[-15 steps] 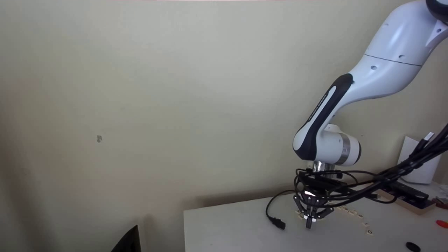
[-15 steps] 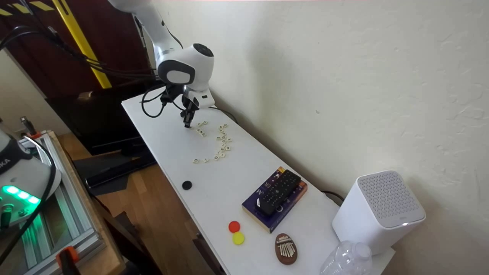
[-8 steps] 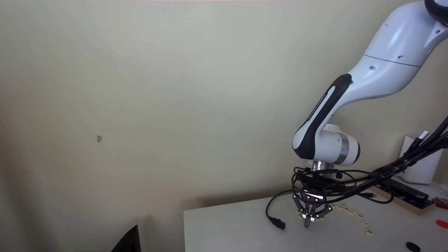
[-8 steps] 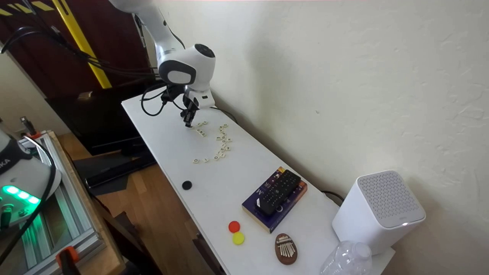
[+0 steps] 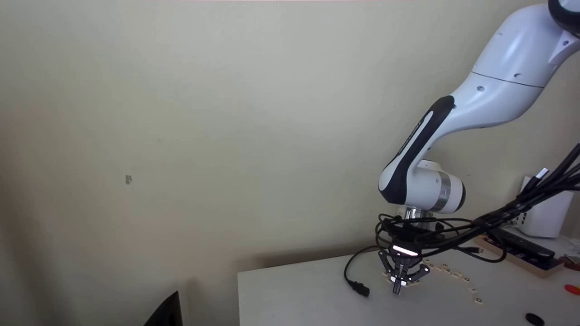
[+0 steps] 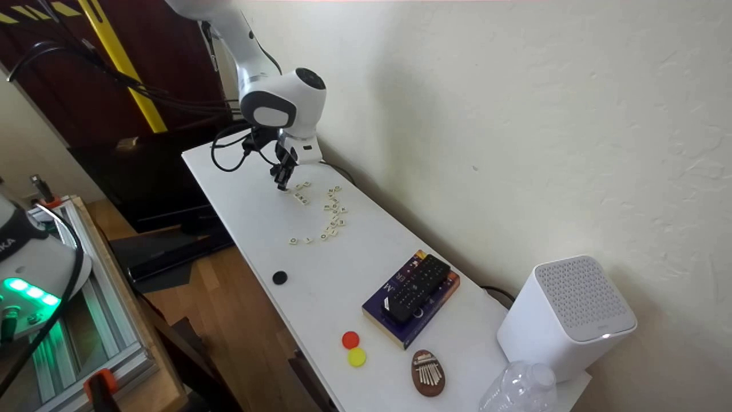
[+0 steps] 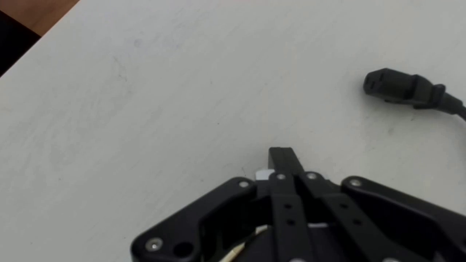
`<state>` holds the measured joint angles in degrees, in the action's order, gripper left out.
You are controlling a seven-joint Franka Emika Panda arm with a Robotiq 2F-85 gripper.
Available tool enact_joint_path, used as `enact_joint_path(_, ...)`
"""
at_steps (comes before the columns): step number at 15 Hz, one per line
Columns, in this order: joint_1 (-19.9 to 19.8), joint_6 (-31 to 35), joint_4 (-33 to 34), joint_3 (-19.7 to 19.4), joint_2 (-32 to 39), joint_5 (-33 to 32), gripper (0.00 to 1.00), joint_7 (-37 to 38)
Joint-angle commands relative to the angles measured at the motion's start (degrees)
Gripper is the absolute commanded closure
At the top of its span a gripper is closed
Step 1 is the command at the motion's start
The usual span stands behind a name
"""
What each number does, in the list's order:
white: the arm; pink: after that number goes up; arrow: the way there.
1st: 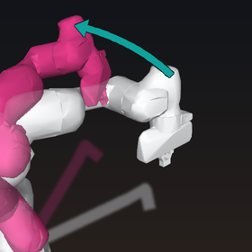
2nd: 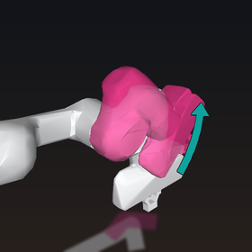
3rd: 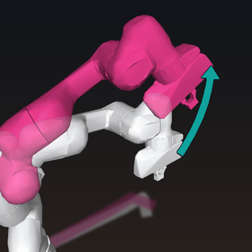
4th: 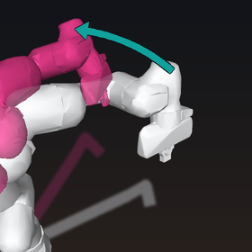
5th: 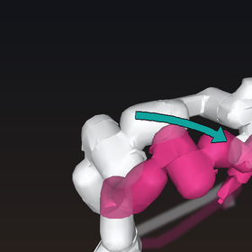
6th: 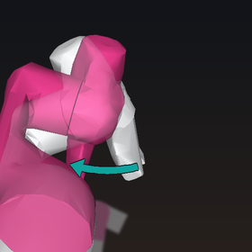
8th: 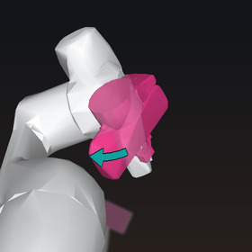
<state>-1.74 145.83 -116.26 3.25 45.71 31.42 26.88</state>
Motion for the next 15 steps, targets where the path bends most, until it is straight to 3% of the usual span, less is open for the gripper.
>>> enact_joint_path(1,-1.1,-0.6,0.9,0.8,1.0,2.1,1.0,-0.7)
enact_joint_path(10,-2.6,1.1,-4.0,2.3,-4.4,2.7,1.0,-5.9)
enact_joint_path(15,-0.7,0.6,-7.8,0.2,-7.4,-2.1,1.0,-9.3)
